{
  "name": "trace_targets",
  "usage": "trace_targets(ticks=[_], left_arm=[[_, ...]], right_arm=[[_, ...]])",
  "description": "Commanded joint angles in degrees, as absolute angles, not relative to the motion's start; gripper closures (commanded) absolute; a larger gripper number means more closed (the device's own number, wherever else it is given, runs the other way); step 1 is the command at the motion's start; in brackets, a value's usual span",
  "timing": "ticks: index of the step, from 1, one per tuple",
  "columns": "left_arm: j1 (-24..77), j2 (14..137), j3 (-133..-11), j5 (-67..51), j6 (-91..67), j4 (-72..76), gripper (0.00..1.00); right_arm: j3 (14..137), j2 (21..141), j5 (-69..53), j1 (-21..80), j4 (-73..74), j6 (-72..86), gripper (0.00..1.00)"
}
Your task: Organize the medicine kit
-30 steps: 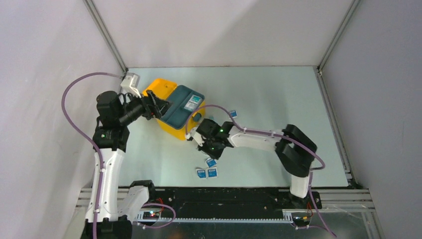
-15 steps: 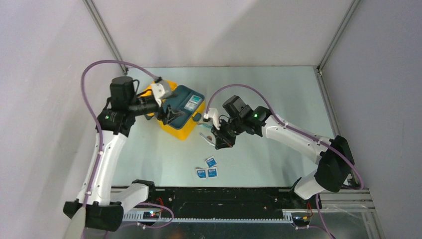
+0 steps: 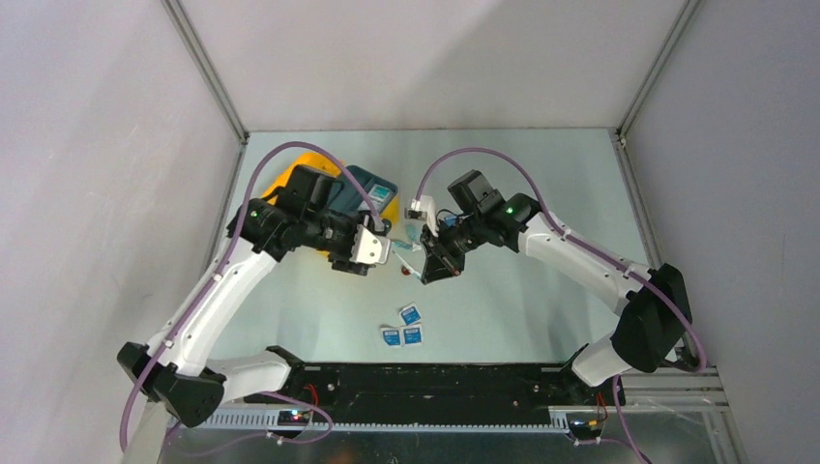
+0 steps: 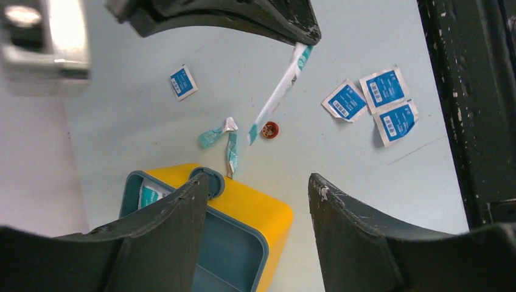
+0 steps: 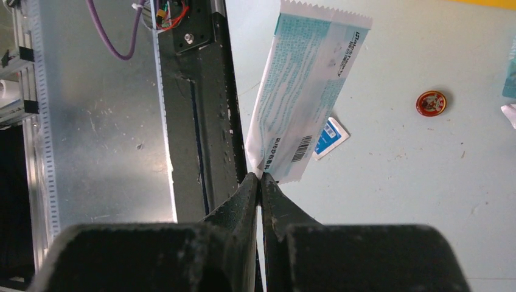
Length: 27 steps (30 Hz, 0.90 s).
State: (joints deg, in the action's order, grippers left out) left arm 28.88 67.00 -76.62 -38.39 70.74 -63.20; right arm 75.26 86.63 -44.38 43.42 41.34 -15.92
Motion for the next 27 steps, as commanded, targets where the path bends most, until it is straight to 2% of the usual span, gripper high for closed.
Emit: trace_targets(ticks=[1,8,17,24,27], left_arm=[[32.3,68.4,-77.2,-34.6,75.2,-64.3,0.34],[36.6,71.3,-77.9,-30.5,76.5,-64.3,0.43],[39.3,72.6,-79.1,-28.9,74.5,-64.3,0.64],[39.6,72.5,-79.6,-27.4,74.1,-64.3,0.77],[39.6,72.5,-79.3,-26.8,73.9,-64.3,0.84]], right_arm=[[78.9,84.4,-48.3,43.0,41.4,-15.1,0.91],[79.5,84.8,-48.9,42.8,41.9,-14.9,0.91],[79.6,85.3,-48.9,43.0,42.4,-15.0,0.9],[79.6,86.1,-49.0,43.0,42.4,-14.9,0.9],[79.5,86.3,-48.9,42.9,42.1,-14.8,0.86]])
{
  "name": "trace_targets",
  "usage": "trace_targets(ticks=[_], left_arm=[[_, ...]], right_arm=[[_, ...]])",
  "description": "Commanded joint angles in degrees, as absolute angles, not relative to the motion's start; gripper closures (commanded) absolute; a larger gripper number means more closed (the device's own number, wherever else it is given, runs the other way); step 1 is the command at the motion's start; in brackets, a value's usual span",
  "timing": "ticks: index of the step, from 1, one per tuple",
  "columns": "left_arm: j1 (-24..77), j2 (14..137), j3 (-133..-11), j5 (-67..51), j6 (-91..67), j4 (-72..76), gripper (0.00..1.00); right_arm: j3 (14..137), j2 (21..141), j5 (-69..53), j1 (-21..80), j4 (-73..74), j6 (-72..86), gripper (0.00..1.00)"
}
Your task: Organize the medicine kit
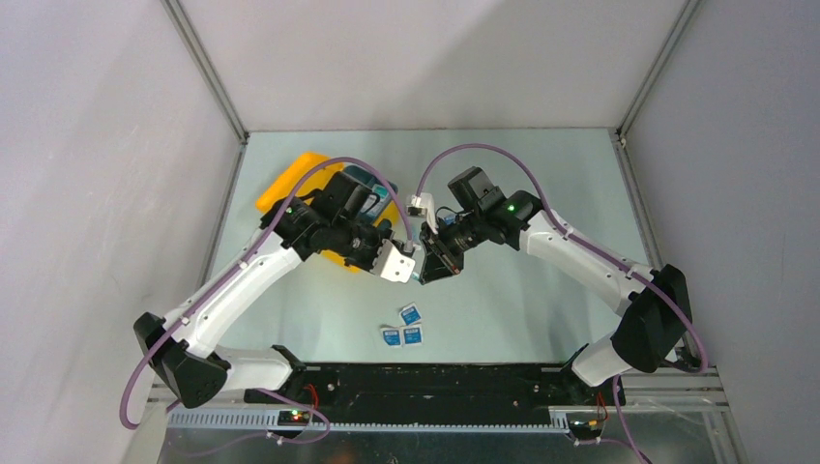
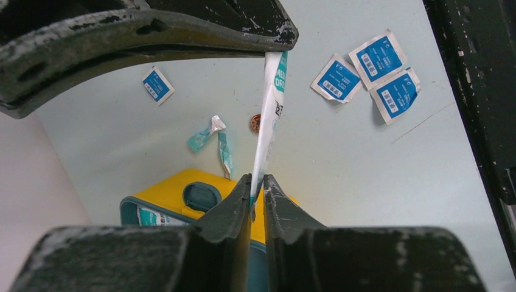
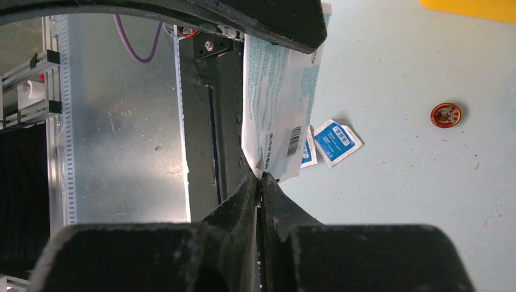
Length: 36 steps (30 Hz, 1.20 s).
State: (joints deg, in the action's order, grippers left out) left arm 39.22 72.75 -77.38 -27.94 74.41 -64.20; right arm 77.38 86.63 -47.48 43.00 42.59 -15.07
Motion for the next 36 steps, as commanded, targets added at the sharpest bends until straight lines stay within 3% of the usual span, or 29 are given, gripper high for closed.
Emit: trace_targets(ticks=[1,5,11,16,25,36], left_arm=[[39.6,72.5,-78.9,-26.6,73.8,-64.3,0.86],[39.6,71.8,-76.7,-24.5,72.5,-64.1,0.94],[37.7,69.6,-73.2,-23.7,66.8,-61.6,1.0],[32.5,69.2,-72.4,-24.1,50.1,-52.0,1.0],[12.8,71.9,-67.9,-27.6,-4.3,-24.3,1.0],[9.5,78.1,-62.2,-28.8,-25.8,-8.6,1.0]], right_arm=[[79.5,86.3,-48.6,42.9,42.0,-14.7,0.82],[79.6,85.0,-47.0,42.0,42.1,-14.8,0.66],[79.9,81.2,-47.0,36.7,43.9,-15.2,0.55],[79.5,77.9,-46.7,30.1,44.7,-14.9,0.53],[77.4,75.1,-45.7,25.4,41.4,-13.0,0.52],[77.4,74.9,-45.7,24.1,41.8,-13.4,0.52]])
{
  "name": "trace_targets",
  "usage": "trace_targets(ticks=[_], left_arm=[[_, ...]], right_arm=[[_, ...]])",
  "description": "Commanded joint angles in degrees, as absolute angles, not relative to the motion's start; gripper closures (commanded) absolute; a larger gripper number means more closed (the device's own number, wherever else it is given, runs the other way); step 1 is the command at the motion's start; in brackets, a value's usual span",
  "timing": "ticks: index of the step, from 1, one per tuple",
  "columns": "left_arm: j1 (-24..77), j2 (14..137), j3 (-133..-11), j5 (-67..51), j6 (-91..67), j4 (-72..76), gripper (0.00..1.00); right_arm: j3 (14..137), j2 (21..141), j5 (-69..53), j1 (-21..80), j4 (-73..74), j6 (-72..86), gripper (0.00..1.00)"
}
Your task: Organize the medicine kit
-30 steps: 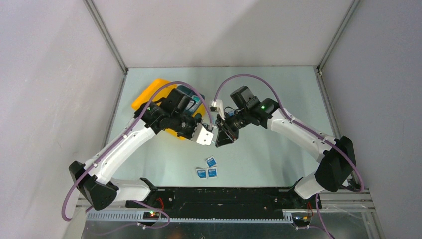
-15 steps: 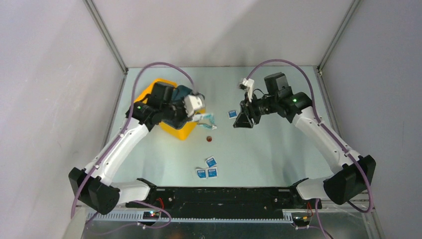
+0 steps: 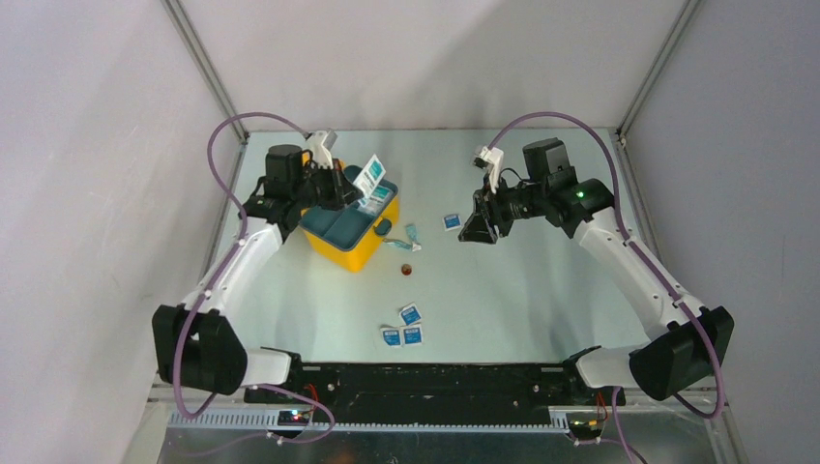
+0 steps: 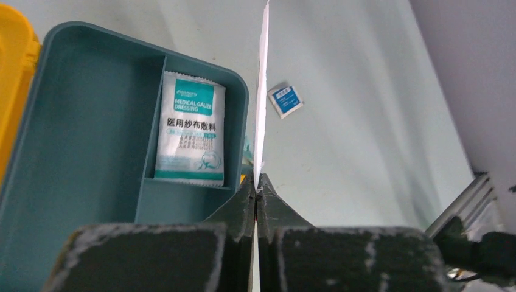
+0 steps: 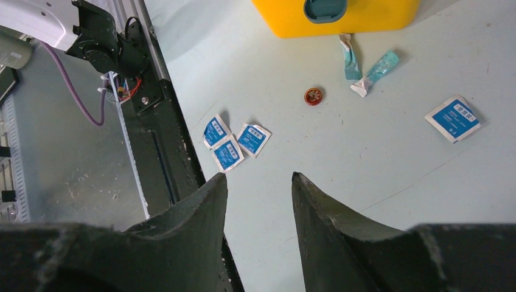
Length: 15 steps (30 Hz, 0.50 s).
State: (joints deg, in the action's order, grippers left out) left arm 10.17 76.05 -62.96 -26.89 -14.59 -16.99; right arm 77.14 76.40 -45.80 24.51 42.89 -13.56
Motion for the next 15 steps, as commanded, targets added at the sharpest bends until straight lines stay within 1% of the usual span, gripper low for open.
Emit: trace_targets(ticks=[1,7,15], left_arm=[[9.3,79.2,-62.0,-28.8,-26.2,-7.3,1.0],[9.1,82.5,-61.9,-27.4,-27.1,-5.9,1.0],[9.1,82.3,-59.3,-26.1,-26.7,-5.4,1.0]], right_arm=[[77.4,74.9,-45.8,24.0,41.9,-13.4,0.52],[76.9,74.8,-46.2,23.6,41.8,-13.6,0.52],[76.5,74.9,-46.8,23.2,41.2,-13.4,0.52]])
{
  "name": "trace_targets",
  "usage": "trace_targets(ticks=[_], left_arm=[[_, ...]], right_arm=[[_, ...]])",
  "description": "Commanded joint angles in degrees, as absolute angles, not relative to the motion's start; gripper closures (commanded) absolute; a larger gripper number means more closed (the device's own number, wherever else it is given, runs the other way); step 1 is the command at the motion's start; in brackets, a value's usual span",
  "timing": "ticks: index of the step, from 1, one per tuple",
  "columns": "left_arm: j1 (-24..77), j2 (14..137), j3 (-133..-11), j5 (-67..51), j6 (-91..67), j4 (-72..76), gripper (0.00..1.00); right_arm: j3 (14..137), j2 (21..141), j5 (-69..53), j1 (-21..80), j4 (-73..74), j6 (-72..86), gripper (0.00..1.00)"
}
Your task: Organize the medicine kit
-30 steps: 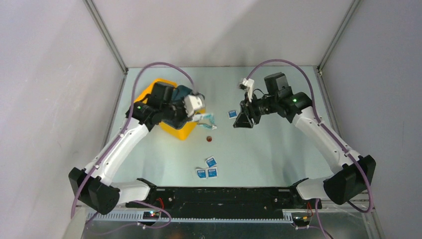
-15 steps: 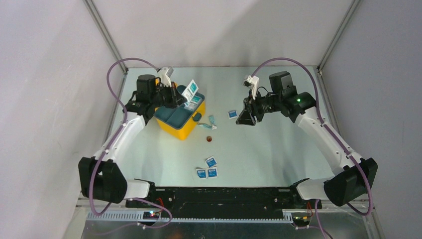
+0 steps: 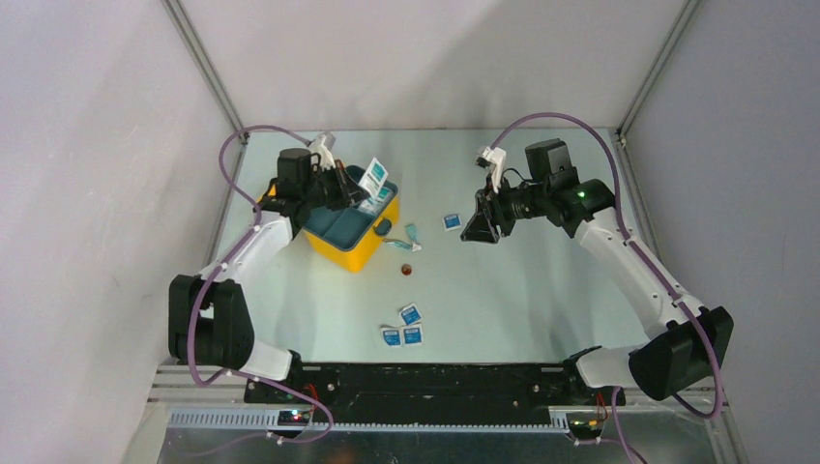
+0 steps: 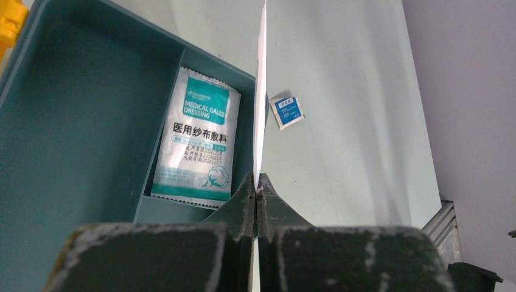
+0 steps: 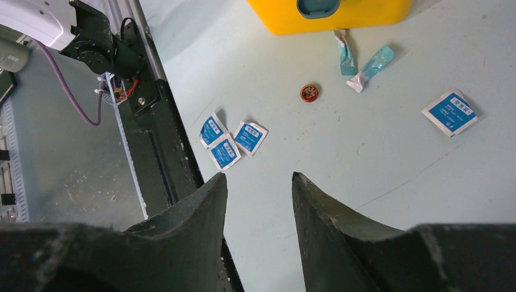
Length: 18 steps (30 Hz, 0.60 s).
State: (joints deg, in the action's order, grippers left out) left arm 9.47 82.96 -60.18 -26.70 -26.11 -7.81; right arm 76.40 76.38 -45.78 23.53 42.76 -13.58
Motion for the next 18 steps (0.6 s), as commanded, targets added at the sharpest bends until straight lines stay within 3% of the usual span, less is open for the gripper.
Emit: trace_targets(ticks=[1,18], left_arm=[[9.1,82.6,-59.0,-26.4,-26.6,-5.4,1.0],[10.5,85.1,-58.4,-27.9,-24.1,-5.7,1.0]], right_arm=[[76.5,75.1,-46.9,23.2,41.0,-13.3,0.52],[76.5,76.0,-47.4,23.2,41.0,-13.3,0.51]])
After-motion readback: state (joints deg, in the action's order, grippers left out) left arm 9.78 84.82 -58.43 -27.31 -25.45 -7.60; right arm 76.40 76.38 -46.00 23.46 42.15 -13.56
